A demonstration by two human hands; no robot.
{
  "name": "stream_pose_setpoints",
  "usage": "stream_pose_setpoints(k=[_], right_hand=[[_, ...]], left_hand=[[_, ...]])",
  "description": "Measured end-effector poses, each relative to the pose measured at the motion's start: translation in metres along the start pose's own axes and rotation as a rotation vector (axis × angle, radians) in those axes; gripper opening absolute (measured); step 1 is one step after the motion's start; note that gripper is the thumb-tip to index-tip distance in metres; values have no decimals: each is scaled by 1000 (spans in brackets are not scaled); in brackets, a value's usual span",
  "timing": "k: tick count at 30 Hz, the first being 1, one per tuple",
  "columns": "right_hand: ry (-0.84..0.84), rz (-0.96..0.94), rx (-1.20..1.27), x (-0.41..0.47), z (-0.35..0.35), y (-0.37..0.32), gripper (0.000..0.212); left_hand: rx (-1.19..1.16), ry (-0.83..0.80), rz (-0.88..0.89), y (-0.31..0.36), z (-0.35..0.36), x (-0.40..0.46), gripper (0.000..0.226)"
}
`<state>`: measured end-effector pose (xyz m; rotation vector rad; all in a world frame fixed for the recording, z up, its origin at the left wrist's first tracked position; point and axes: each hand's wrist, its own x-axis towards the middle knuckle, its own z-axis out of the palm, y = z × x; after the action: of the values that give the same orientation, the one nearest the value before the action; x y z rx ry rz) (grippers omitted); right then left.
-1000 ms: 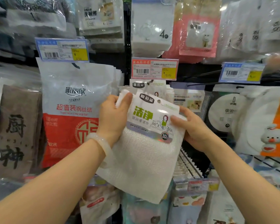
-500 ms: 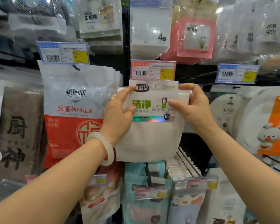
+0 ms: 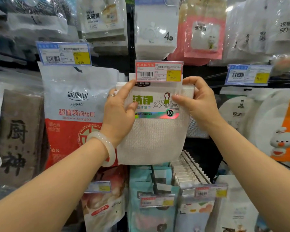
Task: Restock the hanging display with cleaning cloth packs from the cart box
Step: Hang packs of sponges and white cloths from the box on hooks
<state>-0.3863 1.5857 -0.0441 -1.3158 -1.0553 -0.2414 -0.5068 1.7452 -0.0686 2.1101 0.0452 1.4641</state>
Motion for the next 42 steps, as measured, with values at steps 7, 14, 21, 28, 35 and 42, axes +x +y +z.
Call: stream_pose_setpoints(k=[7,14,21,28,35,42], right_hand=[[-12,28,34,-7,-5,3,34],[-12,38,34,-8,-4,6,34],[-14,77,26,-1,-7,9,32],[-1,23,-267,-6,0,25,72],[-134,3,-545,-11,-4,41,94],[-86,33,-573,4,9,61,95]], left_hand=[[16,-80,-85,5,0,-4,60],[7,-121,-108,9,-5,-5,63],[-37,-151,-154,7,-2,6,59],[-94,-164,-255,-10,9,7,61],[117,-300,-207,-23,15,-4,102],[322,-222,-229,-36,40,6,100]])
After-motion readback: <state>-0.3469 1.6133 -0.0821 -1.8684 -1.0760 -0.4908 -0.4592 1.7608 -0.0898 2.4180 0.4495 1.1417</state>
